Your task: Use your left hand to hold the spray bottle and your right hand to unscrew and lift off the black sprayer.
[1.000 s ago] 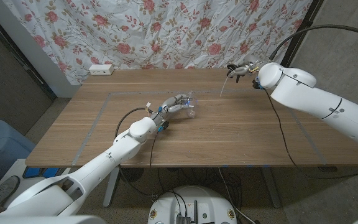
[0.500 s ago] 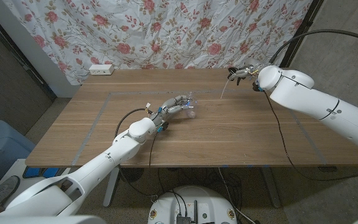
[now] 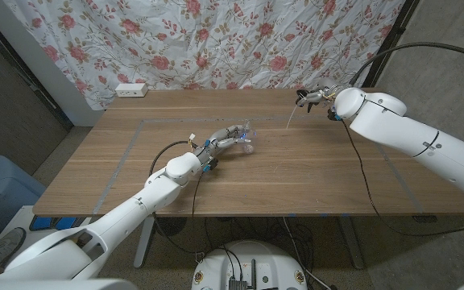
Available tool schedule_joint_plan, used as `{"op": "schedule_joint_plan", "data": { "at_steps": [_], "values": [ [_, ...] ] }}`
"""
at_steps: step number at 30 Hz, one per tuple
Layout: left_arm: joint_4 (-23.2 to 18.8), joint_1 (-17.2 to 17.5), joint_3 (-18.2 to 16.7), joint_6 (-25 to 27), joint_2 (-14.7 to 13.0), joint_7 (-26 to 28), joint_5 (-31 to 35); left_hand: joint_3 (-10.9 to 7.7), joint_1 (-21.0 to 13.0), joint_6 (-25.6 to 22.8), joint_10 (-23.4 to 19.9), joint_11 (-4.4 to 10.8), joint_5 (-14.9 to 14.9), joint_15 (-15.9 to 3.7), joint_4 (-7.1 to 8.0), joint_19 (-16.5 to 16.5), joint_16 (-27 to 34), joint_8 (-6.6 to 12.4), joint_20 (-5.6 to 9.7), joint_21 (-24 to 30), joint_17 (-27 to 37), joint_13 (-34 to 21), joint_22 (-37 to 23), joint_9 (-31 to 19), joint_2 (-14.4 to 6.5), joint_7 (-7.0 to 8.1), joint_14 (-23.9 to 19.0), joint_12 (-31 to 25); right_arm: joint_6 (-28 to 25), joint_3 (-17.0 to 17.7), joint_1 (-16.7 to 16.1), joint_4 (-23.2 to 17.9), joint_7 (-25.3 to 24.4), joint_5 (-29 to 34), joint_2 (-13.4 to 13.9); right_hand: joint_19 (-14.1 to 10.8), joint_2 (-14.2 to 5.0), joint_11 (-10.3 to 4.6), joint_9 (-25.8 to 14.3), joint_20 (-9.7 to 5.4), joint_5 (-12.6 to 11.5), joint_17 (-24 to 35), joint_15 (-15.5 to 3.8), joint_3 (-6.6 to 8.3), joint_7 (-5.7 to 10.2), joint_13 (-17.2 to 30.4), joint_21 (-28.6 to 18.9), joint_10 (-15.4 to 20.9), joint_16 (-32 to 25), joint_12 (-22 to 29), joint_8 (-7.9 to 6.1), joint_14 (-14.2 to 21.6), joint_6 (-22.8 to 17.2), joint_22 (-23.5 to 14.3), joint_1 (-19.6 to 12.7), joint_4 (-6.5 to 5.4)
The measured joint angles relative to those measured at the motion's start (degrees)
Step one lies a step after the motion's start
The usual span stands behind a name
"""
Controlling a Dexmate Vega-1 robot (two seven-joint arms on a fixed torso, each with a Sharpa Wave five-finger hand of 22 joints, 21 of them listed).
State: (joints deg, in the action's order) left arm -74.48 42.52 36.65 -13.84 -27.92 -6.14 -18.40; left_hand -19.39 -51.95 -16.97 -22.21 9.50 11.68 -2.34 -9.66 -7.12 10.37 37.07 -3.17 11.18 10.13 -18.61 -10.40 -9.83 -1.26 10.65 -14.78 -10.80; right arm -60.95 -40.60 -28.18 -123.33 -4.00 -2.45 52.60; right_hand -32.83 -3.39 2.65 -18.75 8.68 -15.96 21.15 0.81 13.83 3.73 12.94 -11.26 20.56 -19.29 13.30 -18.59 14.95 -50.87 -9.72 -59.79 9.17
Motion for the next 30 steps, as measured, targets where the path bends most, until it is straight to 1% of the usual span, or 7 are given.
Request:
{"op": "schedule_joint_plan", "data": {
  "at_steps": [1, 4, 10, 17, 23, 25, 30],
  "values": [
    [-0.14, -0.03, 0.09, 0.15, -0.16, -0.16, 0.00, 0.00, -0.11, -0.76, 0.48, -0.10, 0.01, -0.02, 0.00, 0.20, 0.00, -0.32, -0.18, 0.00, -0.02, 0.22, 0.17, 0.01, 0.11, 0.76, 0.16, 0.00, 0.01, 0.04, -0.04, 0.01, -0.02, -0.03, 0.00, 0.00, 0.00, 0.00, -0.01, 0.00, 0.00, 0.00, 0.00, 0.00, 0.00, 0.00, 0.00, 0.00, 0.00, 0.00, 0.01, 0.00, 0.00, 0.00, 0.00, 0.00],
    [-0.35, -0.10, 0.19, 0.43, -0.41, -0.45, 0.00, 0.00, -0.39, -0.82, 0.85, -0.09, 0.02, -0.02, 0.00, 0.36, -0.23, -0.93, -0.20, -0.01, -0.02, 0.68, 0.29, 0.01, 0.39, 1.08, 0.77, 0.00, 0.09, 0.24, -0.28, 0.03, -0.18, -0.29, 0.00, 0.00, 0.00, 0.00, -0.03, 0.00, 0.00, 0.00, 0.00, 0.00, 0.00, 0.00, 0.00, 0.00, 0.00, 0.00, 0.02, 0.00, 0.00, 0.00, 0.00, 0.00],
    [-0.67, -0.13, 0.30, 0.81, -0.77, -0.92, 0.00, 0.00, -0.39, -0.23, 3.02, 0.03, 0.06, 0.08, -0.01, 1.00, -0.23, -3.21, -0.39, -0.01, -0.02, 1.76, 0.33, 0.00, 0.39, 2.08, 1.89, 0.22, 0.18, 0.49, -0.57, 0.09, -0.59, -0.89, -0.01, 0.00, 0.00, -0.22, -0.02, 0.01, 0.00, 0.00, -0.41, 0.00, 0.00, -0.01, 0.00, 0.22, -0.22, 0.00, 0.09, 0.42, -0.01, 0.00, 0.00, 0.00],
    [-1.05, -0.15, 0.34, 1.36, -1.22, -1.66, -0.21, 0.10, -0.16, 1.32, 5.71, -1.24, 0.10, 0.16, 0.10, 2.52, -0.23, -6.24, -0.71, -0.43, -0.28, 3.47, 0.33, -0.25, 1.20, 1.53, 4.73, 0.22, 0.23, 0.64, -0.83, 0.19, -0.94, -1.38, -0.03, 0.00, 0.00, -0.21, -0.02, 0.01, 0.01, -0.01, -0.41, 0.00, 0.01, -0.01, 0.00, 0.22, -0.21, 0.00, -0.09, 0.42, -0.01, 0.00, 0.00, 0.00],
    [-1.46, -0.15, 0.35, 1.93, -1.75, -2.41, -0.60, 0.16, 0.20, 2.58, 7.48, -2.32, 0.10, 0.21, 0.16, 3.34, -0.23, -8.52, -0.31, -0.44, -0.28, 4.76, 0.56, -0.31, 1.55, 0.90, 6.53, 0.22, 0.16, 0.74, -1.01, 0.25, -1.31, -1.83, -0.08, -0.22, 0.00, -0.21, 0.02, -0.21, 0.04, -0.01, -0.41, 0.00, 0.30, -0.01, 0.00, 0.21, -0.21, 0.00, -0.09, 0.42, -0.30, 0.00, 0.00, 0.00],
    [-1.60, -0.13, 0.35, 2.13, -1.94, -2.61, -0.73, 0.17, 0.30, 3.24, 7.92, -2.44, 0.10, 0.29, 0.16, 3.65, -0.23, -9.35, 0.00, -0.43, -0.28, 5.18, 0.55, -0.31, 1.64, 0.65, 6.60, 0.22, 0.13, 0.76, -1.09, 0.28, -1.39, -1.98, -0.09, -0.22, 0.00, -0.21, 0.03, -0.21, -0.14, -0.01, -0.41, 0.00, 0.29, -0.02, 0.00, 0.21, -0.21, 0.00, -0.09, 0.42, -0.30, 0.00, 0.00, 0.00],
    [-1.80, -0.04, 0.34, 2.42, -2.15, -2.90, -0.96, 0.17, 0.61, 4.54, 8.86, -2.77, 0.10, 0.52, 0.16, 4.17, -0.23, -10.84, 0.11, -0.43, -0.27, 5.80, 0.56, -0.31, 1.95, -0.01, 7.50, 0.22, 0.13, 0.77, -1.15, 0.35, -1.48, -2.13, -0.10, -0.22, 0.00, -0.41, 0.03, -0.20, -0.22, -0.01, -0.41, 0.00, 0.16, -0.02, 0.00, 0.42, -0.21, 0.00, -0.09, 0.41, -0.43, 0.00, 0.00, 0.00]
  ]
}}
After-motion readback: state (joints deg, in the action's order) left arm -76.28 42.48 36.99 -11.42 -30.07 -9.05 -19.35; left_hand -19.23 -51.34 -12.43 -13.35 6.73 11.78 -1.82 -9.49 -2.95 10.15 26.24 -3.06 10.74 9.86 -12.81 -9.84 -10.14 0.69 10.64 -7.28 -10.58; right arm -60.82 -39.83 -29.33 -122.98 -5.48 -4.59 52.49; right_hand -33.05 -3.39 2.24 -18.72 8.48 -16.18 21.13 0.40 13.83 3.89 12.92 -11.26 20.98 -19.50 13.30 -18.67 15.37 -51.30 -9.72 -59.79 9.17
